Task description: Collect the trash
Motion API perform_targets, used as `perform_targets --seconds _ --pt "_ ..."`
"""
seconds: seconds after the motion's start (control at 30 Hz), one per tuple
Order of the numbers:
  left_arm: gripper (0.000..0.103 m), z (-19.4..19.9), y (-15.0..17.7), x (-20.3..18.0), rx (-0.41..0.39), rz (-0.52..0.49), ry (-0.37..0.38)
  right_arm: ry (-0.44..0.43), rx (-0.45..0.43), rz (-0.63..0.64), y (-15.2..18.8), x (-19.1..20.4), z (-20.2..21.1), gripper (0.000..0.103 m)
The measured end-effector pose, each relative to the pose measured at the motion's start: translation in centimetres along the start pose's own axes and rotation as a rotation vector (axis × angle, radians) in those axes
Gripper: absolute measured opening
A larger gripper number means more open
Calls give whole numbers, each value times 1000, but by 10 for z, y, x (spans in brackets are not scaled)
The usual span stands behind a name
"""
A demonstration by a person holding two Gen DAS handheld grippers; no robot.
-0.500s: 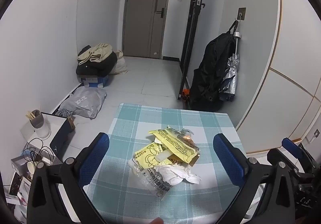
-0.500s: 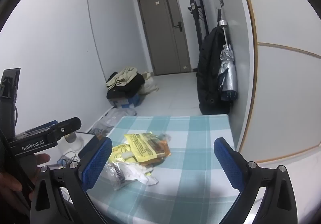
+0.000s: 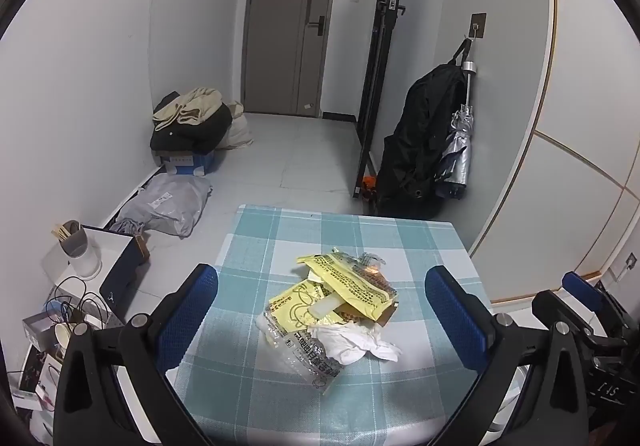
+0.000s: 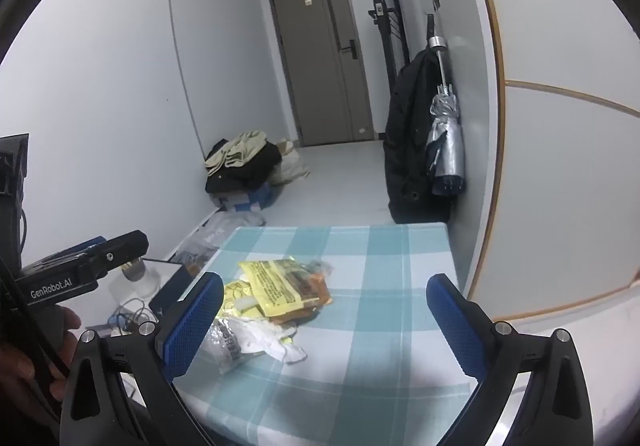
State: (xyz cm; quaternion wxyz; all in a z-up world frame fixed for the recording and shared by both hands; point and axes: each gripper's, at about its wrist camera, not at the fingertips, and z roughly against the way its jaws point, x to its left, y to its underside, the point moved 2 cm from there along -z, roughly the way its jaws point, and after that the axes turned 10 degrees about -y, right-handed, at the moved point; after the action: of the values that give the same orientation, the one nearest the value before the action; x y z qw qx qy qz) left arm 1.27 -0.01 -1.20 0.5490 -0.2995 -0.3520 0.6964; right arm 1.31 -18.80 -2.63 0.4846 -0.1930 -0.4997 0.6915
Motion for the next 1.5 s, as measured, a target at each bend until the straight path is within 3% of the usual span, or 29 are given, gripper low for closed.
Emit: perform_targets --seconds 1.5 --pt "102 -1 1 9 11 15 3 25 9 -14 1 -4 1 102"
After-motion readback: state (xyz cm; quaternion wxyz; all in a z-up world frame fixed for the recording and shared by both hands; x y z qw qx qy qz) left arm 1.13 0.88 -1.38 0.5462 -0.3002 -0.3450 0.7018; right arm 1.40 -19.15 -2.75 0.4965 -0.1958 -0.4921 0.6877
